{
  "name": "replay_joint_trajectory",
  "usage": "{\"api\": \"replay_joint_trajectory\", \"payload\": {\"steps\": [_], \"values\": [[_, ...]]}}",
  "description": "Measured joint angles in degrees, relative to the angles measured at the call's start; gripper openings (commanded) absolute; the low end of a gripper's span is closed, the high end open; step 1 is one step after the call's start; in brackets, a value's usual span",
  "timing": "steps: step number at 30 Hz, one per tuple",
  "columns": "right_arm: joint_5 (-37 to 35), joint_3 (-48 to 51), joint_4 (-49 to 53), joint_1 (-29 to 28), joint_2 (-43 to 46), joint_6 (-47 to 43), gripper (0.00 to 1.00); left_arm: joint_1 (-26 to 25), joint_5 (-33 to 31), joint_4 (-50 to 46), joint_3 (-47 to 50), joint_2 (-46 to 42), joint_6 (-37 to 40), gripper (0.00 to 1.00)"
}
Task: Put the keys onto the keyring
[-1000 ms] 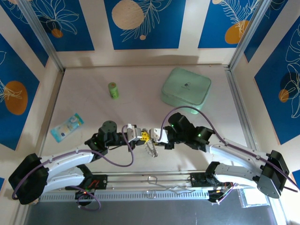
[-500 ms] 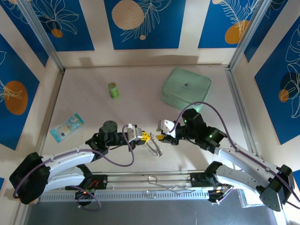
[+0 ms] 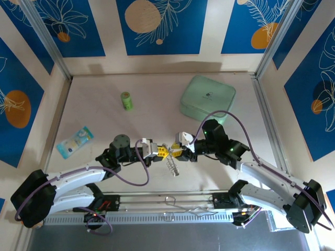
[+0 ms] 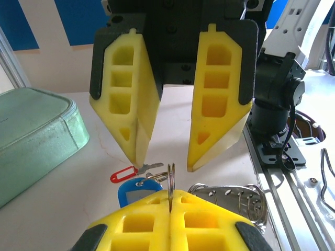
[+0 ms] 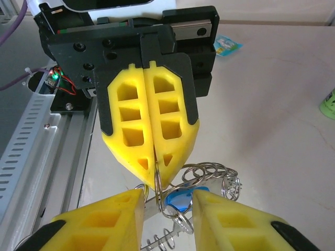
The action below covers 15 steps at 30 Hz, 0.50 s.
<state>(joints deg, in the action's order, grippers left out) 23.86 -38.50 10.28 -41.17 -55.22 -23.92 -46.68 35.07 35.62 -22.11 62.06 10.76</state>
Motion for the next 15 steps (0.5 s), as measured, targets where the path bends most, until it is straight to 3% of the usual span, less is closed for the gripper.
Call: {"api": "replay_joint_trajectory", "payload": {"steps": [8, 11, 15], "values": [[0.66, 0.0, 0.04, 0.0, -2.01, -0.17, 0.01, 0.0, 0.39, 0.81, 0.37, 0.0, -0.59, 0.0], [0.55, -0.13, 0.46, -0.2, -2.23, -0.7, 0.0, 0.0, 0.0, 0.79, 0.48, 0.0, -0.9, 0.0], [-2.23, -2.12, 3.48, -1.66, -2.78, -2.56, 0.0, 0.0, -1.07, -0.24, 0.35, -0.07, -0.7, 0.13]]}}
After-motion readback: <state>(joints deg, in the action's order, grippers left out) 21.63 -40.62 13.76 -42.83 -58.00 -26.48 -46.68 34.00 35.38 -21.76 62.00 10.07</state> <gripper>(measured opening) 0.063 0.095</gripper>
